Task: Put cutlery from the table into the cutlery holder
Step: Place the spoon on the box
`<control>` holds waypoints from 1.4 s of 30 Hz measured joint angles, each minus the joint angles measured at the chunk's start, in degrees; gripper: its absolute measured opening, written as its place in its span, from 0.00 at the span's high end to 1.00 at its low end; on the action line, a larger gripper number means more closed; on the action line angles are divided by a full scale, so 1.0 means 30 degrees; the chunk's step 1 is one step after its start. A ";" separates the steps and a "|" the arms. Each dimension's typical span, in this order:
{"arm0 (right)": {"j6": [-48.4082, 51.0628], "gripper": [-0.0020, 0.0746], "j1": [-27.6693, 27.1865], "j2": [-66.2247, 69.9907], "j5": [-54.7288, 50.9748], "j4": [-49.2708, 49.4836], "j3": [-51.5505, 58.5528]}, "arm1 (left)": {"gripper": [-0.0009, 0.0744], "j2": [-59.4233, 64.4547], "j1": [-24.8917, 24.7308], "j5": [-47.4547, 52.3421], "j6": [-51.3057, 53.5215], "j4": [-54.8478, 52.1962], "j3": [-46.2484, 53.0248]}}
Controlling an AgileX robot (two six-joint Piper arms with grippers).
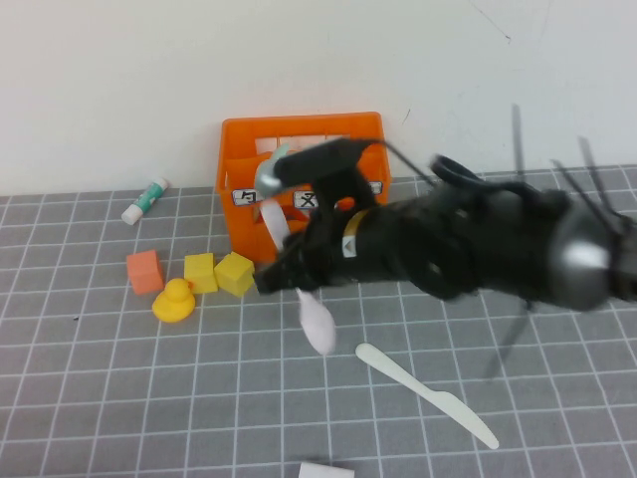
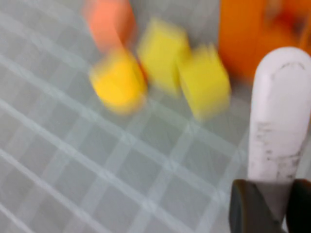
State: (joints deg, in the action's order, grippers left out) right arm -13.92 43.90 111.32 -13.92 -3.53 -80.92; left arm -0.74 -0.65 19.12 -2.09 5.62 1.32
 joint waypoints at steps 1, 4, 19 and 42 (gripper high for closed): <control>0.0036 0.77 0.0000 -0.0430 0.1772 0.0030 0.0748 | 0.99 0.0000 0.0000 0.0000 0.0000 0.0000 0.0000; 0.0036 0.77 0.0000 -0.1041 0.6651 0.0074 0.1891 | 0.99 0.0000 0.0000 0.0000 0.0000 0.0000 0.0000; 0.5488 0.77 0.0000 0.1739 1.7608 0.3313 -0.0500 | 0.99 0.0000 0.0000 0.0000 -0.0071 0.0000 0.0000; 0.8076 0.74 -0.1239 0.6990 1.4963 0.3553 -0.6586 | 0.99 0.0000 0.0000 0.0000 -0.0071 0.0000 0.0000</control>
State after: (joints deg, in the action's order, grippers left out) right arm 10.31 40.18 132.29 30.97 7.14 -100.68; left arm -0.74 -0.65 19.12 -2.30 5.62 1.32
